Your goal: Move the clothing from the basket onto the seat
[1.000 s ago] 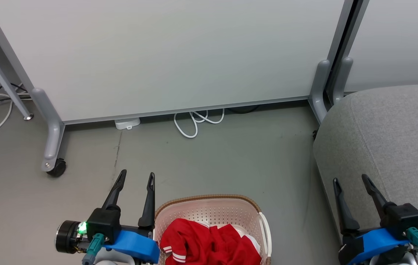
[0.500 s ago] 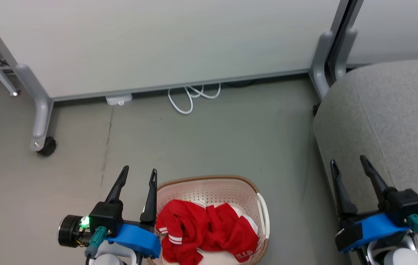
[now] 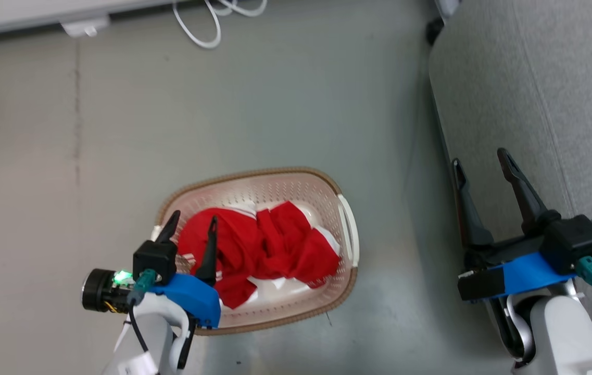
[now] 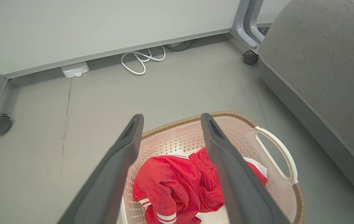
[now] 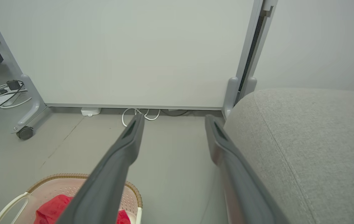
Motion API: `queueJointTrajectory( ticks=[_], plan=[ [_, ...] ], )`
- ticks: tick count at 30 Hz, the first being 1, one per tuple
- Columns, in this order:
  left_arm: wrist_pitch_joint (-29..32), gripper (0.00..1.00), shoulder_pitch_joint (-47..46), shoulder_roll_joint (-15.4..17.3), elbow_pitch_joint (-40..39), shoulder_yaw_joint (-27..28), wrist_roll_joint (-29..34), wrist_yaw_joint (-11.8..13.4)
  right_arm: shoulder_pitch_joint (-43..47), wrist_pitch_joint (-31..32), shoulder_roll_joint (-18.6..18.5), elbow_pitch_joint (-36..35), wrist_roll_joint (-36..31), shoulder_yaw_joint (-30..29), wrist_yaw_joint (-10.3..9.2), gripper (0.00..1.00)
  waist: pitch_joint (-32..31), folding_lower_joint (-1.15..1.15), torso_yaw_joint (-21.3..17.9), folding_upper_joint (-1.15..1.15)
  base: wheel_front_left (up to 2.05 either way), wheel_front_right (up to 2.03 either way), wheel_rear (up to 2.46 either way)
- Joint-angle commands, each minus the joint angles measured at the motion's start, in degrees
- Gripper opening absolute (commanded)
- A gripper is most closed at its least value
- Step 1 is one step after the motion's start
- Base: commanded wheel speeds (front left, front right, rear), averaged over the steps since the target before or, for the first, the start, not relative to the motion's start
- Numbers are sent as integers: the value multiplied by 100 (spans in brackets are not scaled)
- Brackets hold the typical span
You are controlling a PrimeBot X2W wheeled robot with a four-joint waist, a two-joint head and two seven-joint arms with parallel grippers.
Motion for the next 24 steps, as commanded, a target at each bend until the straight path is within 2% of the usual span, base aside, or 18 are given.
queueJointTrajectory(
  ticks=[1,7,14,20,24],
  plan=[
    [5,100,-272,53,208,61,-5,16,-165,-54,-17,15,39,46,3,100,695,-1,-442,0,0,0,0],
    [80,100,-832,152,1035,136,-47,142,-397,-203,-15,145,208,190,2,100,1206,-1,-722,0,0,0,0],
    [378,100,-1409,359,1936,390,-175,568,-588,-390,-13,360,451,439,2,100,1662,-1,-1046,0,0,0,0],
    [491,100,-1730,542,2366,615,-317,932,-765,-478,-14,505,689,712,3,100,1944,-1,-1286,0,0,0,0],
    [563,100,-1869,620,2559,712,-429,1041,-817,-505,-14,579,822,866,2,100,2077,-1,-1413,0,0,0,0]
  ],
)
